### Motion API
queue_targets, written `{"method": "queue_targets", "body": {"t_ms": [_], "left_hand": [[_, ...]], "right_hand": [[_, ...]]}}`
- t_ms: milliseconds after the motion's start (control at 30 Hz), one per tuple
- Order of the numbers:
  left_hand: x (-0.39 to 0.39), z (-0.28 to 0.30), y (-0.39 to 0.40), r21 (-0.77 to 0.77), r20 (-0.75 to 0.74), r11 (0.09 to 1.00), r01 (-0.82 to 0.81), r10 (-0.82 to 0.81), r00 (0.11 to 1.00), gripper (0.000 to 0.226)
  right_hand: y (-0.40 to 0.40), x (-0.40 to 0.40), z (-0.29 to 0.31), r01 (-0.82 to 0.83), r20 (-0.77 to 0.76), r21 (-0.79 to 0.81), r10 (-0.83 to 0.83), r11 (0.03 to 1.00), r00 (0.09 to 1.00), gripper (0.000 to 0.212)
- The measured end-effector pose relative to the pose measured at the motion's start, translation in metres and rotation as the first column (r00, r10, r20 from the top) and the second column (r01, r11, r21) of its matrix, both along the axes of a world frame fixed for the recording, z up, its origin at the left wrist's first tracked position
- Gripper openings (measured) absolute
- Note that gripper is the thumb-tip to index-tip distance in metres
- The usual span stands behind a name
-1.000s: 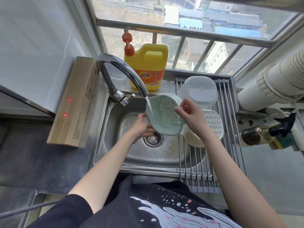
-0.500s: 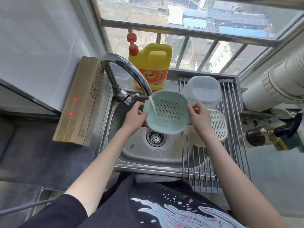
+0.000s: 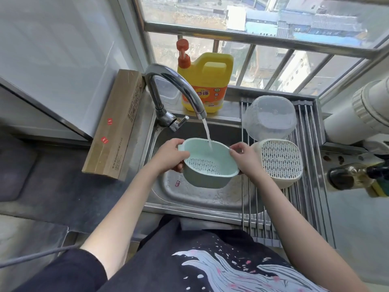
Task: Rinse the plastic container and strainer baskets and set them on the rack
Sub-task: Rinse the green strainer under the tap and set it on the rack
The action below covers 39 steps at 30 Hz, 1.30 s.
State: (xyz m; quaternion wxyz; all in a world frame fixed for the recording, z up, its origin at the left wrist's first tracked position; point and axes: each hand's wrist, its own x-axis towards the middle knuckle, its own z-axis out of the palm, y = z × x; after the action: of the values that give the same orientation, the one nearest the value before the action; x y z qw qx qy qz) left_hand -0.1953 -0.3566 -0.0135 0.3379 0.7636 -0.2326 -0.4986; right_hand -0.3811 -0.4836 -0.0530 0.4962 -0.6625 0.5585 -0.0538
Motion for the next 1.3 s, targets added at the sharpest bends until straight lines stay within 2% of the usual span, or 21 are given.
{"method": "queue_targets", "body": {"t_ms": [200,500,800,900,1033,1167,1300], "left_hand": [[-0.002,0.001,0.000,0.026,-0.082,0.999,0.032,-0.029,0.996,0.038],[-0.002,-0.005,-0.004,0.048,-0.150,0.999,0.025,-0.017,0.989,0.036],[-0.006,-0.003,-0.006,0.096,-0.188,0.993,0.068,-0.049,0.981,0.010],[-0.009,-0.004,-0.008,0.086,-0.192,0.994,0.067,-0.050,0.980,0.013],[-0.010,-0.011,-0.012,0.073,-0.222,0.996,0.056,-0.039,0.974,0.030],[-0.007,-0.018,-0.024,0.048,-0.199,0.995,0.088,-0.077,0.977,0.045],[-0.008,-0.016,-0.033,0.028,-0.180,0.993,0.111,-0.104,0.978,0.049]], "right_hand": [[-0.004,-0.002,0.006,0.062,-0.006,0.103,-0.061,0.993,0.998,0.016],[-0.018,0.001,0.022,0.138,0.030,0.114,-0.143,0.984,0.989,0.019],[-0.018,-0.005,0.018,0.149,-0.008,0.195,-0.150,0.969,0.989,0.017],[-0.020,-0.008,0.017,0.145,-0.024,0.188,-0.143,0.971,0.989,0.017],[-0.025,-0.013,0.016,0.167,-0.015,0.150,-0.167,0.974,0.986,0.023],[-0.026,-0.015,0.022,0.192,0.026,0.052,-0.193,0.980,0.981,0.024],[-0.029,-0.018,0.024,0.201,0.065,-0.076,-0.196,0.977,0.978,0.024]]}}
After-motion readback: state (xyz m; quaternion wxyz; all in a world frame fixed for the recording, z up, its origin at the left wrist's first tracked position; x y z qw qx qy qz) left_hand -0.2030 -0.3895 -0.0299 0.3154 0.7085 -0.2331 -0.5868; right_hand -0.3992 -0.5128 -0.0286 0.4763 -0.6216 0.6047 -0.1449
